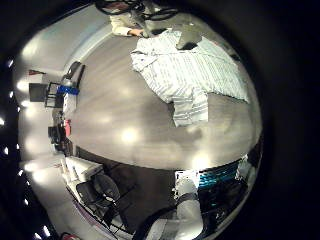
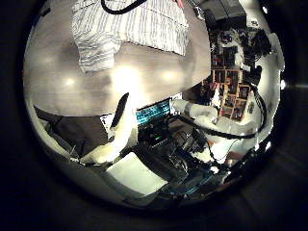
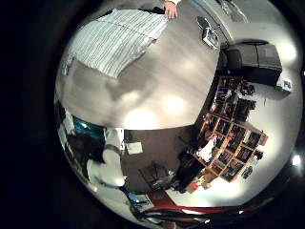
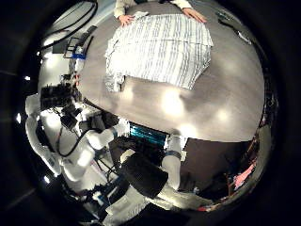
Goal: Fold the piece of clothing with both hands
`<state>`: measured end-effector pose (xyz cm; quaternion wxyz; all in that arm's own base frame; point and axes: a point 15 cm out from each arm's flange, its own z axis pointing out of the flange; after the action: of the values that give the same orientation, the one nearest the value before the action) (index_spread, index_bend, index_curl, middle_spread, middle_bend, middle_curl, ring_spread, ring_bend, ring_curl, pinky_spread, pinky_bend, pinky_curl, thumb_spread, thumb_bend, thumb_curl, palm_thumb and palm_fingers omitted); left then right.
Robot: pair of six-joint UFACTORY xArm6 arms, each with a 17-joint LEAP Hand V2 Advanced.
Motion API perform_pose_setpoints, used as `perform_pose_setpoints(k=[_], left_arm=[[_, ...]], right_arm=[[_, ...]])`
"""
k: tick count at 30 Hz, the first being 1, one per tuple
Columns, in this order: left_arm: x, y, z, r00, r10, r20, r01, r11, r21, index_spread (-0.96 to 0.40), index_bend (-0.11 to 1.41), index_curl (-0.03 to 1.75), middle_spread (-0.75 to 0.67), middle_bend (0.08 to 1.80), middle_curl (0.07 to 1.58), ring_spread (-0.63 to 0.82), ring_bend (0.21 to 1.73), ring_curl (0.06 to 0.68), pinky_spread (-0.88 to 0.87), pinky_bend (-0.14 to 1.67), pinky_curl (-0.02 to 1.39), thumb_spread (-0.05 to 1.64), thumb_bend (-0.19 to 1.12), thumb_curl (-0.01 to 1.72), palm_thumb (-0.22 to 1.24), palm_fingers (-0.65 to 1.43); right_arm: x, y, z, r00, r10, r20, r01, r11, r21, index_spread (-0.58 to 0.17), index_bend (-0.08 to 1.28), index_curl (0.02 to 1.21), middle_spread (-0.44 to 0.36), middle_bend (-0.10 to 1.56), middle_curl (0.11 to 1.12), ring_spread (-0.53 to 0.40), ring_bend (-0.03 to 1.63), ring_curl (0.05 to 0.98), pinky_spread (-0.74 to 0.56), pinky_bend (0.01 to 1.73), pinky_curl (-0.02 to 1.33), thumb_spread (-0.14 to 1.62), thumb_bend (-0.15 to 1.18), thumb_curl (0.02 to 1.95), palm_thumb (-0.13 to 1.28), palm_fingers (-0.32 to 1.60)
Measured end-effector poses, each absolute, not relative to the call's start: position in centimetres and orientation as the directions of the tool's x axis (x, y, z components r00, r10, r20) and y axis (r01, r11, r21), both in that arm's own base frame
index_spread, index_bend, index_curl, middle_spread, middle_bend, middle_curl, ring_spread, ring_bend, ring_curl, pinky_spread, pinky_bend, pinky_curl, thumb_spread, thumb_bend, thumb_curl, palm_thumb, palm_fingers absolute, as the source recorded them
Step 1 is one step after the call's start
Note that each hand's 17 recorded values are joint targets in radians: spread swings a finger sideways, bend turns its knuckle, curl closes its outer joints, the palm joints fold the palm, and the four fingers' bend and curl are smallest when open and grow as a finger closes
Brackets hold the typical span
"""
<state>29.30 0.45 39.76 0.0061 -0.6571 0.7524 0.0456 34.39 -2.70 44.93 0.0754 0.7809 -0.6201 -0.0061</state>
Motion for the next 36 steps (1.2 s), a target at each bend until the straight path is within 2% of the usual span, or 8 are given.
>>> perform_pose_setpoints(k=[10,15,19,24,30,36], left_arm=[[29.3,0.1,39.4,-0.144,-0.987,-0.077,-0.988,0.139,0.068,-0.03,0.19,0.43,0.25,0.18,0.32,0.48,0.52,0.214,0.51,0.25,0.31,1.1,-0.02,0.36,0.42,0.17],[30.5,0.0,37.2,-0.18,-0.98,-0.08,-0.982,0.174,0.08,-0.03,0.19,0.43,0.25,0.17,0.32,0.47,0.52,0.212,0.51,0.26,0.32,1.1,-0.02,0.36,0.41,0.17],[32.5,0.4,33.7,-0.214,-0.973,-0.082,-0.975,0.208,0.077,-0.04,0.17,0.41,0.28,0.16,0.3,0.47,0.55,0.22,0.51,0.29,0.33,1.1,-0.02,0.36,0.41,0.14],[34.5,1.9,27.5,-0.219,-0.973,-0.078,-0.973,0.211,0.098,-0.03,0.14,0.38,0.3,0.17,0.3,0.47,0.59,0.231,0.5,0.34,0.34,1.06,-0.04,0.34,0.34,0.09],[37.0,2.3,22.9,-0.234,-0.97,-0.072,-0.97,0.227,0.092,-0.07,0.14,0.33,0.34,0.19,0.3,0.48,0.63,0.236,0.5,0.38,0.35,0.98,-0.04,0.32,0.25,0.03],[38.1,2.3,19.6,-0.244,-0.968,-0.059,-0.964,0.235,0.123,-0.07,0.16,0.31,0.35,0.19,0.31,0.48,0.64,0.233,0.5,0.4,0.35,0.93,-0.03,0.32,0.24,0.02]], right_arm=[[34.2,-3.0,44.4,0.23,-0.97,0.083,-0.966,-0.217,0.14,-0.382,0.15,0.26,-0.012,0.34,0.35,0.036,0.76,0.203,0.45,0.76,0.25,1.21,-0.02,0.26,0.16,0.19],[33.9,-3.3,44.3,0.221,-0.972,0.081,-0.967,-0.208,0.145,-0.379,0.15,0.26,-0.014,0.34,0.35,0.036,0.76,0.2,0.44,0.76,0.25,1.22,-0.02,0.26,0.15,0.2],[33.6,-3.9,43.4,0.195,-0.979,0.067,-0.969,-0.182,0.165,-0.362,0.13,0.25,-0.016,0.35,0.35,0.035,0.78,0.205,0.43,0.78,0.25,1.22,-0.02,0.26,0.15,0.17],[31.3,-4.0,38.1,0.185,-0.982,0.031,-0.939,-0.168,0.299,-0.355,0.13,0.23,-0.013,0.36,0.36,0.035,0.8,0.208,0.42,0.81,0.25,1.23,-0.02,0.25,0.14,0.14],[31.0,-3.9,37.6,0.179,-0.983,0.029,-0.937,-0.162,0.309,-0.352,0.13,0.23,-0.005,0.36,0.36,0.04,0.81,0.211,0.42,0.82,0.24,1.23,-0.02,0.25,0.13,0.13],[31.1,-3.9,37.6,0.173,-0.984,0.03,-0.938,-0.156,0.31,-0.346,0.14,0.23,0.008,0.36,0.36,0.05,0.83,0.214,0.42,0.85,0.24,1.23,-0.02,0.25,0.13,0.11]])
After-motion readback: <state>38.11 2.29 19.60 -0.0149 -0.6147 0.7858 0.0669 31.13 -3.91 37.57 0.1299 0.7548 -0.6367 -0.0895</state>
